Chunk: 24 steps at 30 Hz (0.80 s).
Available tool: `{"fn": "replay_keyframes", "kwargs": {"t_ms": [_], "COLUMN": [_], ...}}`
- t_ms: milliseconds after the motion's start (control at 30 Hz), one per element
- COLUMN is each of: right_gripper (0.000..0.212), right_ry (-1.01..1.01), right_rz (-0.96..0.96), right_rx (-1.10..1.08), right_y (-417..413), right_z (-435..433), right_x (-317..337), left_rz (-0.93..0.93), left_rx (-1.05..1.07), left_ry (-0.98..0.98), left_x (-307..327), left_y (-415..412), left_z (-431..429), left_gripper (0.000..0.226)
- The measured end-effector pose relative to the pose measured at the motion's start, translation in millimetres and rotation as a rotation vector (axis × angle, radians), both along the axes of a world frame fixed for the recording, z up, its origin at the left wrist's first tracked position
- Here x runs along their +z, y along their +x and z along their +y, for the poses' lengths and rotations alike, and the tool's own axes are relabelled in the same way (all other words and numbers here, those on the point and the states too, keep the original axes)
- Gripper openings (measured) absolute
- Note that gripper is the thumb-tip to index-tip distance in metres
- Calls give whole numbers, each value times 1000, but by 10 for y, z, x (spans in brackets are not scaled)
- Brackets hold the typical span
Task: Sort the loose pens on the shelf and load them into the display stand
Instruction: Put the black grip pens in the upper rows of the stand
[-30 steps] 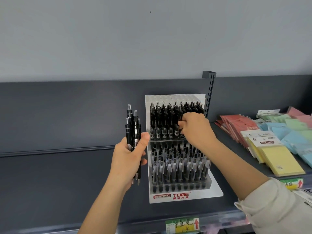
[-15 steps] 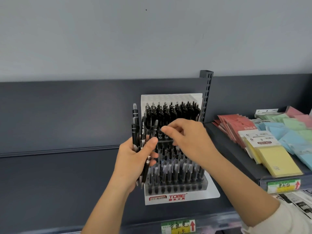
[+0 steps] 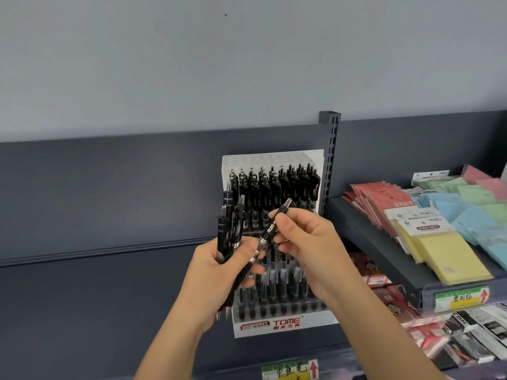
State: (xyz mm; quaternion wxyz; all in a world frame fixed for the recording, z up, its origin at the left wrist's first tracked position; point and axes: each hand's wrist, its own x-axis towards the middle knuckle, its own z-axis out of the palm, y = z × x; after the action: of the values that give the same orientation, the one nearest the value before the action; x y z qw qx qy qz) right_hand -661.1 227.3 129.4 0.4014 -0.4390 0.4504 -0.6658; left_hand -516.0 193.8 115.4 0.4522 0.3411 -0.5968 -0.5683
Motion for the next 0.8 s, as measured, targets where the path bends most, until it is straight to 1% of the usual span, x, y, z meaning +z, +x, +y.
{"fn": "replay_keyframes", "kwargs": {"t_ms": [100,233,367,433,533,600,633,733,767,800], "right_gripper": [13,15,23,20,15,16,15,10,10,9], "right_ry": [-5,-9,-40,-93,-124,-110,-108,-121,-125,-130], "right_rz": [53,64,38,134,370,489,531,639,660,663], "right_rx": [-61,-102,-226,-355,-521,-541,-545,-563,-570,-578], "right_y": [48,34,-207,-377,-542,-552,-542,-496,-487,-479], "right_z": [23,10,-42,-98,-216,-290,-323,-400,-415,-422], "right_x": [-76,-58,179,300,366,342,322,278,269,262], "left_rz": [-13,-29,54,58,-3,-51,-64,-86,-86,-77], "left_rx": [29,75,205,217,222,232,234,245,247,245], "left_ry": [-27,-72,-31,-34,-90,-126,-142,-180,-183,-177], "left_x": [-17,-20,-24,-23,-33,-38,-38,-33,-27,-20], "left_y": [-33,-53,-3,16,31,37,41,65,72,79], "left_z": [-7,-33,-111,-118,-93,-87,-88,-97,-95,-93], "left_gripper": [10,11,13,15,16,18,23,50,54,52]}}
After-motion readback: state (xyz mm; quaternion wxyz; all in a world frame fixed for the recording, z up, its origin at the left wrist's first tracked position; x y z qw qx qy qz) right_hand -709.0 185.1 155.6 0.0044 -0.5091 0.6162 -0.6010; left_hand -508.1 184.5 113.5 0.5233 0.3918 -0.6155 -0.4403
